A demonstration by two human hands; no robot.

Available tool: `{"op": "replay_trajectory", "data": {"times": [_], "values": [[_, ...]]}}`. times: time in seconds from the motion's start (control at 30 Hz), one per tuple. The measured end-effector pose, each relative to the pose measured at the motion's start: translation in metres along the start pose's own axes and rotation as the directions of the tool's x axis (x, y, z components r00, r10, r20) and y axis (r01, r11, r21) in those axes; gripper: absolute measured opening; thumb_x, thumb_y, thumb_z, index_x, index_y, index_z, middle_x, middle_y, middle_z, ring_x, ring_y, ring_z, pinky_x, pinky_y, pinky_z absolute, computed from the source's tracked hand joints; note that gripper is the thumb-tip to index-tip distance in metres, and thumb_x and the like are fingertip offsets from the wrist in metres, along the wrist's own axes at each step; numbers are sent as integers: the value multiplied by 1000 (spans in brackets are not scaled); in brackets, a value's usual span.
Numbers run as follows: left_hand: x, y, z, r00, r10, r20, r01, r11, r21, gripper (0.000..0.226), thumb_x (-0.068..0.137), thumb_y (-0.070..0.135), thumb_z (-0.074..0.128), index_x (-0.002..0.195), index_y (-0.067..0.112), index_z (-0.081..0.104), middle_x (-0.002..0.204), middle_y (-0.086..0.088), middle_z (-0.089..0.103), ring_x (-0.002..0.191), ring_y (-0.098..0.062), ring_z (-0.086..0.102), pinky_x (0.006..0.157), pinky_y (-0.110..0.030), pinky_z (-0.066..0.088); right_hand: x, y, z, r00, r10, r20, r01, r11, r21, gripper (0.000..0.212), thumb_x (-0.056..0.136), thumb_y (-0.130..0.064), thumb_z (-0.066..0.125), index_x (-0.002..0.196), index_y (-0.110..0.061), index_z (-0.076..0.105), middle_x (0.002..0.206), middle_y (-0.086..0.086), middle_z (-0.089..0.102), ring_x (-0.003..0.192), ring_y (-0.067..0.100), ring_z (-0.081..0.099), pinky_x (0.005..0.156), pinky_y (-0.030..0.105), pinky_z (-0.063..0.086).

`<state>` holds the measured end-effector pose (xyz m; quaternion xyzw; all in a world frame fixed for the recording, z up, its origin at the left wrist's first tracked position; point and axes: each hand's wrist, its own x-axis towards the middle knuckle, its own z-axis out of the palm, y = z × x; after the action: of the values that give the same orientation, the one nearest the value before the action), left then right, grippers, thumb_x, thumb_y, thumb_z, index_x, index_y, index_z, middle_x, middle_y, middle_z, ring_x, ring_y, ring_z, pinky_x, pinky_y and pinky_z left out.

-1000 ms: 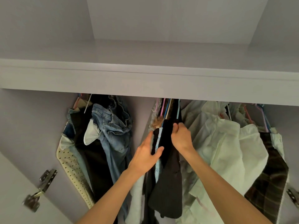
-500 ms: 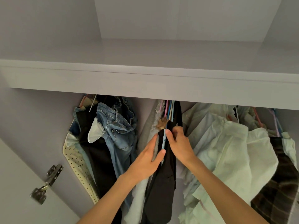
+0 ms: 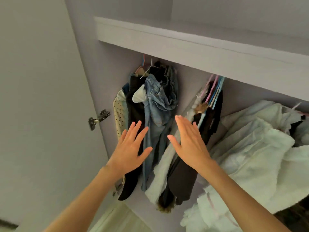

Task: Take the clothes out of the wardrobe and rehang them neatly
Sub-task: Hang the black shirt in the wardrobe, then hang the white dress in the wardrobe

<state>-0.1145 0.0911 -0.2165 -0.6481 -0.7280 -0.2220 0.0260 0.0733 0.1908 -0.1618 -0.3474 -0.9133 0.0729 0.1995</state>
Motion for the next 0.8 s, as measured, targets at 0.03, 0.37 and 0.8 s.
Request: {"op": "replay_trajectory", "data": {"times": [0.03,0.37,0.8], "values": [[-21,-8,-6,998,-66,6,66,998,22,75,84,66,13,148,28,9,156,2,-4,143,-16,-12,116,-39,0,-3,-14,9,998,-46,48,44,998,36,67,97,-48,33,149,-14,9,156,4,12,145,16,7,116,31,0],[-274,-66,-93,730,-661,-174,680,727,91,86,79,74,11,147,23,20,155,-4,6,140,-20,-9,114,-39,4,-40,-219,103,784,-535,316,465,842,272,67,98,-46,31,149,-21,-5,158,1,-3,145,13,-4,115,30,-5],[-651,10,-150,36,-963,-266,999,25,44,91,68,67,-3,148,25,10,157,-1,-2,143,-19,-10,113,-33,-4,-260,-491,170,269,-905,329,703,418,576,65,97,-42,37,149,-20,6,157,-1,11,145,14,3,115,31,-1]]}}
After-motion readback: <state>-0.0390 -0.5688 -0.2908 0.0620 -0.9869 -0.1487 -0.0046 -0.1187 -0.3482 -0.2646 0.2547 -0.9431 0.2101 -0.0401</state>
